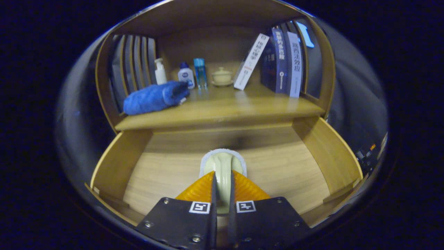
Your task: Pull open the drawer, take out the items inside it, and place them on the countertop above the cabinet.
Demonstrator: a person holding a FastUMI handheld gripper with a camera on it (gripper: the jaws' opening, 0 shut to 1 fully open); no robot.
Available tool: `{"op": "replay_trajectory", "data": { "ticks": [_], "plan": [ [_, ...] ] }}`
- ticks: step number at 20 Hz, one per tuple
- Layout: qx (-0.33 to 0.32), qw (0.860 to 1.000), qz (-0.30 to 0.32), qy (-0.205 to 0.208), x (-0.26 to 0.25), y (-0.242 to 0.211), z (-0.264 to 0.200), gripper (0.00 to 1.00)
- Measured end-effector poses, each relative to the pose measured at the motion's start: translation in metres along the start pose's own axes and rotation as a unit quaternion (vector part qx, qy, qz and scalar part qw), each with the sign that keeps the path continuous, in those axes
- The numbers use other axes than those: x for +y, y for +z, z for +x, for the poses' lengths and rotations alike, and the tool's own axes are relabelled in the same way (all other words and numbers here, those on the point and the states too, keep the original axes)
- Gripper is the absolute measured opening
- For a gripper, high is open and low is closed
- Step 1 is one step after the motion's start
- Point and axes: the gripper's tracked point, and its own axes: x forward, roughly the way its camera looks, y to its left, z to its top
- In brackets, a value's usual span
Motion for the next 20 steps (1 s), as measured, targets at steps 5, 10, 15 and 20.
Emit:
{"op": "replay_trajectory", "data": {
  "ticks": [5, 10, 15, 20],
  "plan": [
    [-0.128, 0.991, 0.031, 0.038, 0.001, 0.063, -0.049, 0.13],
    [-0.226, 0.972, 0.033, 0.060, 0.008, 0.126, -0.109, 0.13],
    [-0.279, 0.957, 0.011, 0.076, 0.024, 0.186, -0.134, 0.13],
    [-0.298, 0.952, -0.020, 0.061, 0.031, 0.233, -0.119, 0.13]
  ]
}}
